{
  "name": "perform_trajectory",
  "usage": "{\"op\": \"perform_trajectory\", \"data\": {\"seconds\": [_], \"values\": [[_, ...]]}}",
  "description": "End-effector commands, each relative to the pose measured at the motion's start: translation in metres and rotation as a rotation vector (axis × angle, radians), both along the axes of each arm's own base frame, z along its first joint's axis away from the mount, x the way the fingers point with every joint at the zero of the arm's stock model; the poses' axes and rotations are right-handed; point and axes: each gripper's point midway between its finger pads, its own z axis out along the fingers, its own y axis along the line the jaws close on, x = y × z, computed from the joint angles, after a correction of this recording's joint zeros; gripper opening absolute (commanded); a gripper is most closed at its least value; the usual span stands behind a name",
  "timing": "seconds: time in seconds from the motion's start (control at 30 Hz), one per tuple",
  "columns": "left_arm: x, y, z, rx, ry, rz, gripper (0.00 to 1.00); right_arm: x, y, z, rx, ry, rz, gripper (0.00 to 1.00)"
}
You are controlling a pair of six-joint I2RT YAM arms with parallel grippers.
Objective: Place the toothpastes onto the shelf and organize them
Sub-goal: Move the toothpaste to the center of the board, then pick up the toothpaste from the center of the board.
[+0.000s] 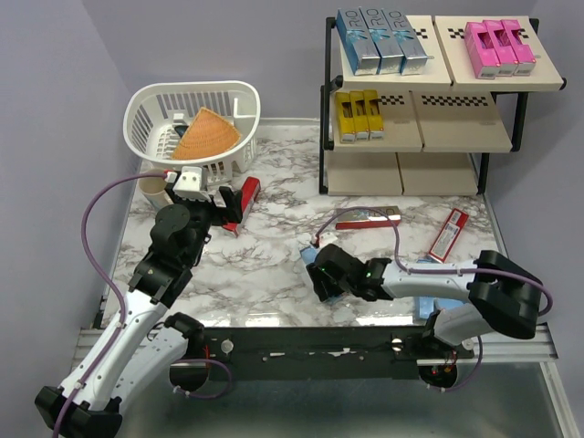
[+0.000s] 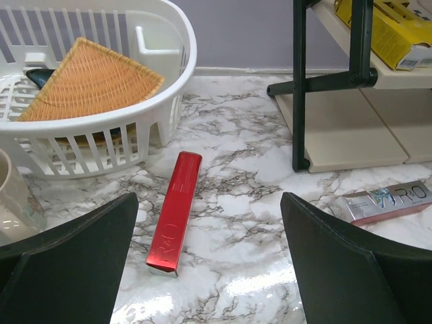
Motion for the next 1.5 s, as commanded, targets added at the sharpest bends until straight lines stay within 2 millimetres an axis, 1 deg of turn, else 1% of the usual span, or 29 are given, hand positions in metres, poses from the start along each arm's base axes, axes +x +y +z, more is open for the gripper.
{"op": "perform_trajectory", "data": {"seconds": [0.0, 0.03, 0.1, 0.17, 0.2, 0.27, 0.3, 0.33, 0.37, 0.4, 0.47, 0.53, 0.57, 0.63, 0.67, 0.77, 0.87, 0.9, 0.97, 1.0, 1.1, 1.2, 1.3, 1.33, 1.4, 1.43, 1.47], "values": [[0.0, -0.002, 0.0, 0.008, -0.013, -0.016, 0.99, -0.002, 0.007, -0.004, 0.076, -0.113, 0.039, 0.71], [0.001, -0.002, -0.001, 0.009, -0.011, -0.017, 0.99, -0.007, -0.002, -0.011, 0.061, -0.111, 0.031, 0.72], [0.002, -0.003, -0.003, 0.011, -0.005, -0.019, 0.99, -0.016, -0.002, -0.011, 0.081, -0.106, 0.024, 0.72], [0.003, -0.003, -0.004, 0.012, 0.0, -0.019, 0.99, -0.024, -0.012, -0.018, 0.059, -0.1, 0.007, 0.72], [0.003, -0.003, -0.005, 0.014, 0.004, -0.019, 0.99, -0.032, -0.012, -0.018, 0.063, -0.099, 0.017, 0.72], [0.004, -0.004, -0.007, 0.016, 0.009, -0.019, 0.99, -0.039, -0.019, -0.023, 0.052, -0.09, -0.006, 0.71], [0.004, -0.004, -0.008, 0.017, 0.011, -0.019, 0.99, -0.045, -0.019, -0.024, 0.048, -0.092, 0.002, 0.7], [0.004, -0.004, -0.008, 0.018, 0.012, -0.019, 0.99, -0.048, -0.02, -0.025, 0.053, -0.083, -0.021, 0.7], [0.004, -0.004, -0.008, 0.018, 0.012, -0.02, 0.99, -0.049, -0.027, -0.028, 0.032, -0.093, -0.036, 0.7], [0.005, -0.005, -0.009, 0.02, 0.013, -0.022, 0.99, -0.053, -0.027, -0.029, 0.03, -0.094, -0.036, 0.69], [0.005, -0.005, -0.01, 0.022, 0.019, -0.019, 0.99, -0.054, -0.034, -0.033, 0.017, -0.096, -0.077, 0.68], [0.006, -0.005, -0.011, 0.024, 0.021, -0.019, 0.99, -0.057, -0.035, -0.034, 0.017, -0.094, -0.104, 0.68], [0.006, -0.005, -0.013, 0.024, 0.026, -0.019, 0.99, -0.056, -0.041, -0.034, -0.003, -0.102, -0.121, 0.67], [0.007, -0.005, -0.015, 0.027, 0.031, -0.019, 0.99, -0.058, -0.043, -0.032, -0.003, -0.103, -0.154, 0.67], [0.007, -0.005, -0.015, 0.03, 0.034, -0.019, 0.99, -0.057, -0.05, -0.031, -0.028, -0.118, -0.17, 0.67], [0.008, -0.006, -0.017, 0.029, 0.04, -0.019, 0.99, -0.059, -0.056, -0.027, -0.021, -0.12, -0.212, 0.67], [0.009, -0.007, -0.018, 0.03, 0.043, -0.021, 0.99, -0.062, -0.058, -0.024, -0.014, -0.12, -0.222, 0.6], [0.009, -0.006, -0.018, 0.03, 0.043, -0.019, 0.99, -0.062, -0.058, -0.022, -0.004, -0.123, -0.222, 0.56], [0.009, -0.006, -0.018, 0.031, 0.044, -0.019, 0.99, -0.06, -0.057, -0.02, 0.004, -0.134, -0.221, 0.52], [0.009, -0.007, -0.019, 0.033, 0.045, -0.021, 0.99, -0.059, -0.056, -0.018, 0.013, -0.139, -0.224, 0.47], [0.009, -0.006, -0.02, 0.033, 0.049, -0.019, 0.99, -0.056, -0.049, -0.011, 0.043, -0.157, -0.211, 0.42], [0.009, -0.006, -0.019, 0.034, 0.047, -0.019, 0.99, -0.053, -0.041, -0.001, 0.078, -0.178, -0.187, 0.38], [0.009, -0.006, -0.019, 0.034, 0.047, -0.019, 0.99, -0.049, -0.036, 0.015, 0.11, -0.212, -0.173, 0.37], [0.009, -0.006, -0.019, 0.033, 0.044, -0.019, 0.99, -0.047, -0.033, 0.024, 0.122, -0.224, -0.17, 0.37], [0.009, -0.006, -0.018, 0.033, 0.044, -0.019, 0.99, -0.041, -0.035, 0.042, 0.138, -0.257, -0.186, 0.36], [0.009, -0.006, -0.018, 0.033, 0.044, -0.019, 0.99, -0.038, -0.03, 0.058, 0.165, -0.276, -0.199, 0.36], [0.009, -0.006, -0.018, 0.033, 0.044, -0.019, 0.99, -0.032, -0.039, 0.067, 0.148, -0.312, -0.224, 0.36]]}}
